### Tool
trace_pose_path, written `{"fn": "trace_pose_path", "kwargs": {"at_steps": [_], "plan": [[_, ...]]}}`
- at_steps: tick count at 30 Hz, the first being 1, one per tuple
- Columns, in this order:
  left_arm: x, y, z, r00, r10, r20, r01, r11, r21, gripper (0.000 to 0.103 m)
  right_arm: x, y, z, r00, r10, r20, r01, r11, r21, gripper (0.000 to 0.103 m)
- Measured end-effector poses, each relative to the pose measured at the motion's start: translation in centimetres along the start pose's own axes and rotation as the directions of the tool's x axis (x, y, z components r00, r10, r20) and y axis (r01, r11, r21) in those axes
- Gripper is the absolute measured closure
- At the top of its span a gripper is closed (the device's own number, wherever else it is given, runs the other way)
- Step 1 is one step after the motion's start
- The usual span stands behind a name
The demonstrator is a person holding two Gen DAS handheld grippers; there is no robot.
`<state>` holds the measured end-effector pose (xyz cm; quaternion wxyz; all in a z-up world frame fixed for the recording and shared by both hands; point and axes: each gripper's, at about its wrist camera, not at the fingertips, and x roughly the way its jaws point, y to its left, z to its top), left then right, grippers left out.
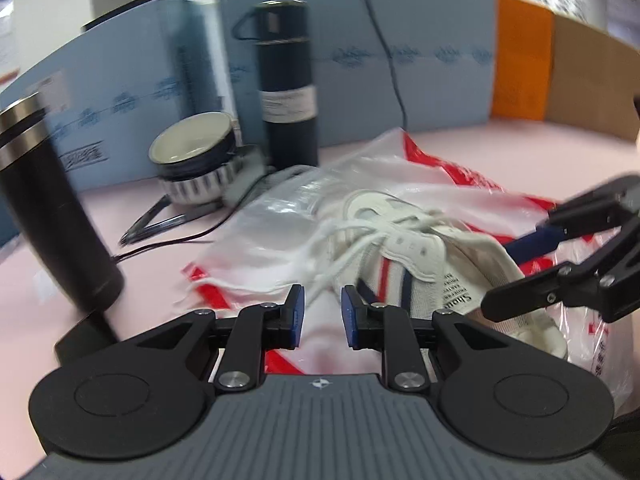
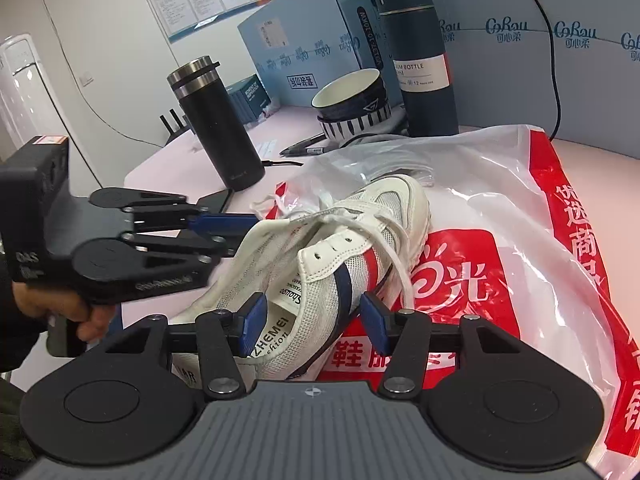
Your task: Lace up shoes with both hands
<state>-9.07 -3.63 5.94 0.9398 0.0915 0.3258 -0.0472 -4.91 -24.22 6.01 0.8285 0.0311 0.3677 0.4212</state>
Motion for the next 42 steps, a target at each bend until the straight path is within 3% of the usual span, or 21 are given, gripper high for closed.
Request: {"fn": "trace_pose_path", "kwargs": {"at_steps": [6, 8, 11, 13, 14, 18, 22, 29, 37, 42], "plan": [[2.5, -0.3, 0.7, 0.998, 0.070, -0.006, -0.069, 0.997, 0.045, 0.086, 0.3, -0.3, 0.2, 1.000, 0.004, 0.006, -0.004, 1.000, 0.016, 0.053], [2.3, -0.2, 0.8, 0.999, 0.044, 0.009, -0.044, 0.998, 0.034, 0.102, 0.5, -0.6, 0.3, 1.000, 0.003, 0.008, -0.003, 1.000, 0.030, 0.053], [1.6, 0.2, 1.1, 0.998, 0.017, 0.062, -0.015, 0.999, -0.037, 0.102, 0.8, -1.2, 0.6, 1.000, 0.007, 0.004, -0.007, 0.998, 0.066, 0.053], [1.0, 0.8, 1.4, 0.995, 0.020, 0.101, -0.008, 0.993, -0.119, 0.102, 1.3, -1.6, 0.6, 1.000, -0.004, -0.022, 0.006, 0.996, 0.087, 0.063], [0.7, 1.2, 1.6, 0.993, 0.027, 0.118, -0.007, 0.987, -0.161, 0.102, 1.4, -1.8, 0.4, 1.000, 0.005, -0.024, -0.002, 0.994, 0.114, 0.063], [-0.5, 3.1, 1.8, 0.982, 0.070, 0.178, -0.008, 0.944, -0.329, 0.102, 1.5, -2.1, 0.0, 1.000, 0.012, -0.029, -0.008, 0.988, 0.155, 0.065], [-1.7, 5.4, 1.5, 0.970, 0.128, 0.208, -0.015, 0.881, -0.473, 0.102, 1.6, -2.4, -0.3, 0.999, 0.014, -0.030, -0.009, 0.983, 0.186, 0.065], [-4.0, 9.5, -0.5, 0.946, 0.259, 0.194, -0.083, 0.773, -0.628, 0.102, 1.5, -2.6, -0.4, 0.999, 0.015, -0.028, -0.009, 0.979, 0.203, 0.065], [-6.0, 12.2, -4.0, 0.927, 0.357, 0.116, -0.176, 0.688, -0.704, 0.102, 1.5, -2.9, -0.4, 1.000, 0.013, -0.025, -0.007, 0.976, 0.217, 0.064], [-6.8, 12.4, -5.5, 0.920, 0.381, 0.086, -0.211, 0.671, -0.711, 0.102, 1.5, -3.0, -0.5, 1.000, 0.010, -0.024, -0.004, 0.974, 0.225, 0.064]]}}
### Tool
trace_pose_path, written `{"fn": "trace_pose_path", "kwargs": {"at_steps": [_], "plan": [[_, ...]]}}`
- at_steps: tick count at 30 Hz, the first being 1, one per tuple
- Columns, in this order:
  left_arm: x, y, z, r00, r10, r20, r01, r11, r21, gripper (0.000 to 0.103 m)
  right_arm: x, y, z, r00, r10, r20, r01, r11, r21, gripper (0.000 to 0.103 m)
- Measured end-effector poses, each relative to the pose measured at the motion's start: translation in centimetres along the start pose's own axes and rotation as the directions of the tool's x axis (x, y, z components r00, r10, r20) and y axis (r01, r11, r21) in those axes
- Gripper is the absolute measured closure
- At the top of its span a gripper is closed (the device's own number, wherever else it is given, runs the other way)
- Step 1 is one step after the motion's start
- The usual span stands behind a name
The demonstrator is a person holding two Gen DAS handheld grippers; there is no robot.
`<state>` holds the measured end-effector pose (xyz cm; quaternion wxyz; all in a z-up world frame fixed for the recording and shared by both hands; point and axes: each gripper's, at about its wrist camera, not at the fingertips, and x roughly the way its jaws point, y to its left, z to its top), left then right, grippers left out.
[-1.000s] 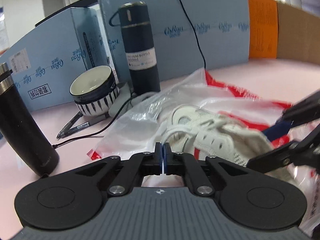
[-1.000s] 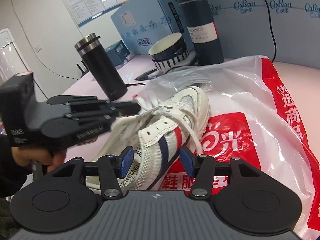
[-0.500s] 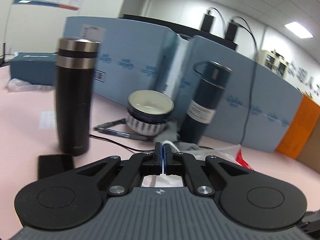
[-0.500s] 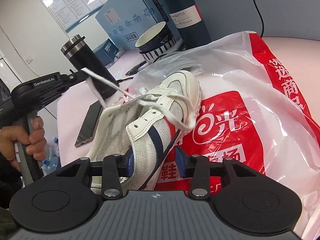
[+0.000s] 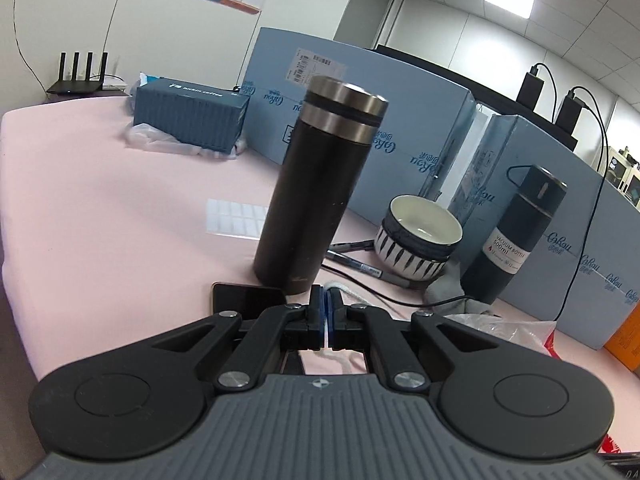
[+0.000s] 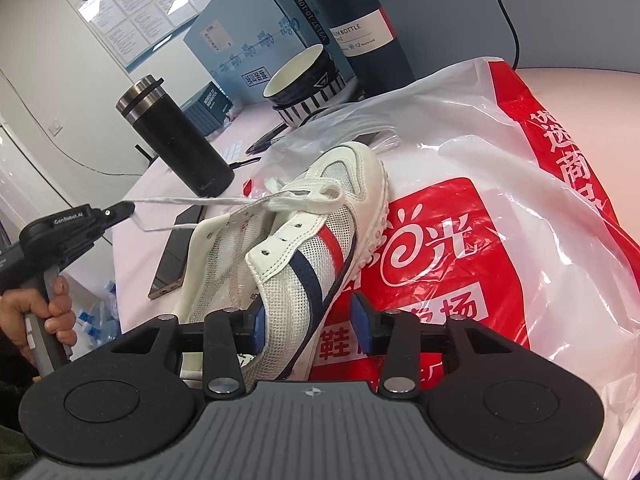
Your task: Lace up shoes with both hands
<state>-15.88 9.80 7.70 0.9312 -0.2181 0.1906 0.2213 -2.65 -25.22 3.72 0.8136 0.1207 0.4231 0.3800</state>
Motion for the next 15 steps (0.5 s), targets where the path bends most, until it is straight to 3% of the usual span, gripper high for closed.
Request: {"fn": "trace_pose_path", "kwargs": {"at_steps": [15], "plan": [[-0.5, 3.6, -0.3, 0.993, 0.121, -0.014, -0.121, 0.986, -0.117, 0.102, -0.1, -0.5, -0.2, 1.000, -0.003, 0.006, 0.002, 0.999, 0.034, 0.064]]}}
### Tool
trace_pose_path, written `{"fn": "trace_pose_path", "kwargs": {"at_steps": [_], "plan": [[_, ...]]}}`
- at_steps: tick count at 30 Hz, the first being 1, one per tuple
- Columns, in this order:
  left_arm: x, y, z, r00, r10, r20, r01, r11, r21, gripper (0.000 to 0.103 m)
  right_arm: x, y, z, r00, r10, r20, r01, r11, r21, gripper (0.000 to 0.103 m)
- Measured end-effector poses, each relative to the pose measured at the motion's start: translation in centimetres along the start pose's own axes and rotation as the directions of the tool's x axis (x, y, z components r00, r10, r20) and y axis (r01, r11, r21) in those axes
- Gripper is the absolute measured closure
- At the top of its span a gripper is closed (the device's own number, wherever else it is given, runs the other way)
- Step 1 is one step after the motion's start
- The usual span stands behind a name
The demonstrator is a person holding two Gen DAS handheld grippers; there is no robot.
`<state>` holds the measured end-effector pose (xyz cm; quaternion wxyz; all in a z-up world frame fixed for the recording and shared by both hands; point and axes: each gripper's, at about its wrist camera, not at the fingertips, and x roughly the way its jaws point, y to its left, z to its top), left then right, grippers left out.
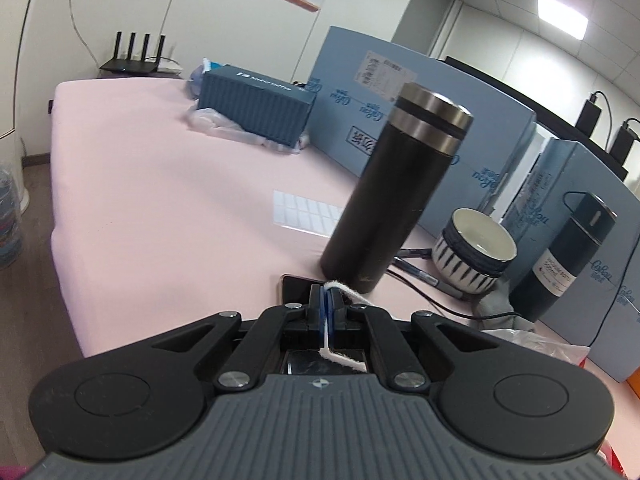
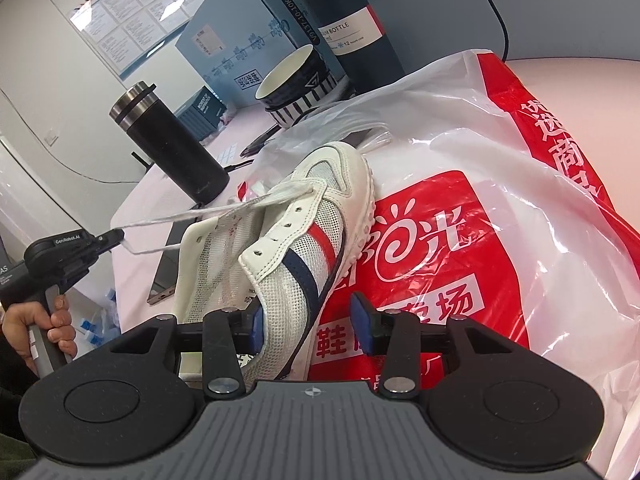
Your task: Lace up shoes with both hands
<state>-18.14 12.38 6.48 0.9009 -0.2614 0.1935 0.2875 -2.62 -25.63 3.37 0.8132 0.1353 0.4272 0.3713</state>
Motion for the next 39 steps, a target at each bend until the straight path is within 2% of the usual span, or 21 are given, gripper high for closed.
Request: {"fn": "trace_pose_path", "kwargs": {"at_steps": [3, 5, 7, 8, 9, 12, 13, 14, 17, 20, 22, 23, 24, 25, 28, 30, 31, 34, 35, 37, 39], "plan": [[-0.2, 0.3, -0.1, 1.000, 0.004, -0.004, -0.004, 1.000, -0.006, 0.102, -0.1, 0.0, 0.0, 1.000, -0.007, 0.011, 0.007, 1.000, 0.003, 0.064], [-0.5, 0.4, -0.2, 1.000, -0.025, -0.019, 0.025, 1.000, -0.004, 0.102, -0.4, 0.0, -0.1, 0.999, -0.019, 0.027, 0.019, 1.000, 0.005, 0.064], [-0.9, 0.5, -0.4, 0.992, -0.114, -0.045, 0.115, 0.993, 0.010, 0.101, -1.0, -0.2, -0.1, 0.997, -0.044, 0.057, 0.043, 0.999, 0.020, 0.067], [-1.1, 0.5, -0.6, 0.981, -0.183, -0.071, 0.185, 0.983, 0.022, 0.100, -1.4, -0.5, 0.0, 0.996, -0.052, 0.068, 0.049, 0.998, 0.036, 0.071], [-1.4, 0.5, -0.7, 0.962, -0.254, -0.101, 0.258, 0.966, 0.033, 0.100, -1.8, -0.7, 0.0, 0.995, -0.060, 0.079, 0.056, 0.997, 0.053, 0.072], [-2.1, 0.2, -1.4, 0.867, -0.443, -0.228, 0.465, 0.884, 0.050, 0.084, -2.4, -1.3, 0.2, 0.998, -0.047, 0.052, 0.043, 0.997, 0.069, 0.072], [-2.4, 0.0, -1.6, 0.837, -0.481, -0.259, 0.511, 0.858, 0.058, 0.074, -2.5, -1.3, 0.3, 0.998, -0.046, 0.049, 0.043, 0.997, 0.059, 0.072], [-2.7, -0.3, -1.8, 0.821, -0.498, -0.279, 0.535, 0.842, 0.071, 0.063, -2.7, -1.3, 0.3, 0.998, -0.046, 0.046, 0.043, 0.998, 0.049, 0.072], [-2.6, -1.7, -1.5, 0.817, -0.497, -0.292, 0.543, 0.834, 0.102, 0.055, -2.4, -0.2, 1.0, 0.996, -0.076, 0.047, 0.080, 0.993, -0.086, 0.061], [-1.3, -3.9, 0.1, 0.832, -0.482, -0.273, 0.530, 0.837, 0.137, 0.051, -1.1, 1.2, 1.9, 0.995, -0.095, 0.032, 0.100, 0.961, -0.260, 0.055], [0.0, -6.2, 1.9, 0.833, -0.484, -0.267, 0.536, 0.825, 0.180, 0.051, 0.1, 1.7, 2.6, 0.995, -0.099, 0.006, 0.096, 0.936, -0.338, 0.056], [0.6, -7.6, 2.8, 0.833, -0.480, -0.275, 0.540, 0.815, 0.213, 0.048, 0.5, 1.5, 3.0, 0.995, -0.100, 0.000, 0.095, 0.941, -0.326, 0.068], [1.2, -9.1, 3.4, 0.834, -0.464, -0.298, 0.540, 0.797, 0.270, 0.046, 0.6, 1.0, 3.3, 0.997, -0.077, 0.006, 0.076, 0.956, -0.285, 0.078], [1.9, -10.6, 4.1, 0.836, -0.445, -0.322, 0.539, 0.775, 0.330, 0.044, 0.5, 0.3, 3.7, 0.998, -0.066, 0.020, 0.069, 0.973, -0.218, 0.082], [3.1, -14.0, 4.3, 0.837, -0.401, -0.373, 0.547, 0.655, 0.522, 0.044, -0.4, -1.5, 4.0, 0.993, -0.099, 0.061, 0.103, 0.993, -0.064, 0.085], [3.7, -14.9, 3.4, 0.815, -0.397, -0.423, 0.579, 0.586, 0.567, 0.045, -1.0, -1.9, 3.7, 0.992, -0.106, 0.064, 0.109, 0.993, -0.046, 0.084], [4.0, -15.1, 2.9, 0.794, -0.405, -0.453, 0.607, 0.560, 0.564, 0.046, -1.2, -1.8, 3.5, 0.992, -0.108, 0.059, 0.112, 0.992, -0.060, 0.084], [4.9, -15.4, 0.8, 0.721, -0.435, -0.540, 0.692, 0.492, 0.528, 0.046, -1.7, -1.9, 2.6, 0.994, -0.098, 0.039, 0.100, 0.994, -0.034, 0.072], [5.2, -15.5, 0.0, 0.704, -0.434, -0.561, 0.708, 0.481, 0.517, 0.046, -1.8, -2.2, 2.3, 0.995, -0.091, 0.032, 0.091, 0.996, -0.013, 0.062], [6.0, -15.8, -1.6, 0.679, -0.423, -0.600, 0.731, 0.466, 0.499, 0.046, -1.9, -2.6, 1.8, 0.995, -0.098, 0.031, 0.098, 0.995, 0.016, 0.059], [6.9, -16.2, -3.1, 0.677, -0.397, -0.620, 0.730, 0.469, 0.497, 0.046, -2.0, -3.1, 1.2, 0.994, -0.105, 0.030, 0.104, 0.994, 0.044, 0.054]]}}
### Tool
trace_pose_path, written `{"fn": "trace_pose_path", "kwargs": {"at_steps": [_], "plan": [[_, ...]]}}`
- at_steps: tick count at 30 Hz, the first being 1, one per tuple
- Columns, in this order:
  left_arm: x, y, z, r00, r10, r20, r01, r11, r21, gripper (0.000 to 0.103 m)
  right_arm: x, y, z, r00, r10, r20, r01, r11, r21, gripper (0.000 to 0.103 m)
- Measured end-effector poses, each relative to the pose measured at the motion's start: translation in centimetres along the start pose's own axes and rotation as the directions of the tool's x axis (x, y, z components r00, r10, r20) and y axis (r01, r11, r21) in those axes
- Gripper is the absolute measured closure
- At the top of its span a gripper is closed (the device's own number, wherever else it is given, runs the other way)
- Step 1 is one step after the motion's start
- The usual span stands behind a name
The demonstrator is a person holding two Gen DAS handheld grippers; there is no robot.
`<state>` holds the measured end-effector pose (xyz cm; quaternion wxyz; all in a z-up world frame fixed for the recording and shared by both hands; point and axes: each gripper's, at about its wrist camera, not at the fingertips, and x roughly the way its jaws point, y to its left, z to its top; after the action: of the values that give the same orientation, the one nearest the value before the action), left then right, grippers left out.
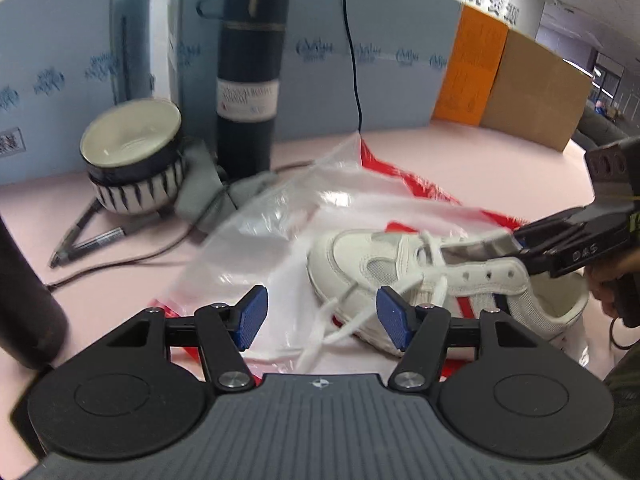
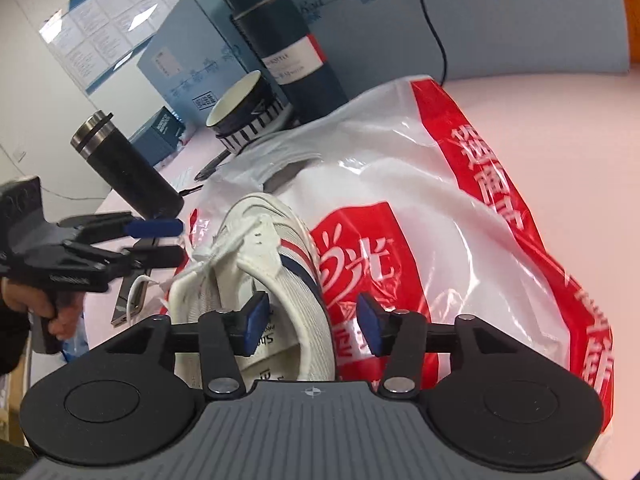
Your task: Lace up shoes with both hands
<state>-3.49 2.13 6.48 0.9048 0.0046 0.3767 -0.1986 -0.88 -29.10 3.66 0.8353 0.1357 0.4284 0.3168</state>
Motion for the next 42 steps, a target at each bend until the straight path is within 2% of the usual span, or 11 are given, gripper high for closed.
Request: {"fn": "trace_pose_path", "kwargs": {"at_steps": [3, 4, 5, 7, 15, 22, 27, 37, 39, 40, 42], "plan": [[2.0, 0.0, -0.5, 1.000, -0.023, -0.017, 0.022, 0.999, -0.038, 0.048, -0.1, -0.2, 0.1, 1.000, 0.016, 0.012, -0.016, 1.000, 0.011, 0.051], [2.2, 0.2, -0.6, 0.999, -0.040, -0.006, 0.039, 0.997, -0.062, 0.064, -0.3, -0.2, 0.1, 0.999, 0.041, 0.026, -0.041, 0.999, 0.014, 0.049], [2.3, 0.4, -0.7, 0.999, -0.048, -0.008, 0.047, 0.996, -0.080, 0.090, -0.4, -0.1, 0.2, 0.998, 0.054, 0.035, -0.054, 0.998, 0.010, 0.044], [2.3, 0.6, -0.9, 0.999, -0.053, 0.001, 0.053, 0.993, -0.102, 0.101, -0.6, 0.0, 0.3, 0.995, 0.080, 0.054, -0.080, 0.997, 0.004, 0.039], [-0.7, 0.8, -1.7, 0.991, -0.030, 0.128, 0.055, 0.979, -0.196, 0.102, 0.0, 0.3, 0.2, 0.996, 0.077, 0.040, -0.077, 0.997, -0.015, 0.036], [-0.2, -1.5, 0.0, 0.984, -0.100, 0.146, 0.126, 0.974, -0.186, 0.102, 0.1, 0.5, 0.1, 0.995, 0.087, 0.042, -0.086, 0.996, -0.023, 0.028], [1.8, -2.8, 0.6, 0.989, -0.094, 0.110, 0.114, 0.975, -0.193, 0.101, 0.0, 0.5, 0.0, 0.995, 0.092, 0.039, -0.091, 0.996, -0.020, 0.028], [2.6, -2.9, 1.3, 0.987, -0.088, 0.137, 0.119, 0.965, -0.233, 0.064, 0.3, 0.2, -0.2, 0.993, 0.110, 0.040, -0.110, 0.994, 0.004, 0.027], [2.9, -3.3, 1.2, 0.987, -0.076, 0.143, 0.106, 0.971, -0.214, 0.075, 0.2, 0.1, -0.1, 0.994, 0.105, 0.043, -0.105, 0.994, 0.004, 0.027], [2.9, -3.3, 1.1, 0.985, -0.086, 0.149, 0.118, 0.968, -0.219, 0.100, 0.1, 0.0, -0.1, 0.993, 0.102, 0.052, -0.102, 0.995, 0.001, 0.027], [2.6, -2.9, 1.1, 0.983, -0.073, 0.171, 0.114, 0.962, -0.248, 0.101, -0.2, 0.0, 0.3, 0.993, 0.104, 0.061, -0.104, 0.994, -0.019, 0.027]]}}
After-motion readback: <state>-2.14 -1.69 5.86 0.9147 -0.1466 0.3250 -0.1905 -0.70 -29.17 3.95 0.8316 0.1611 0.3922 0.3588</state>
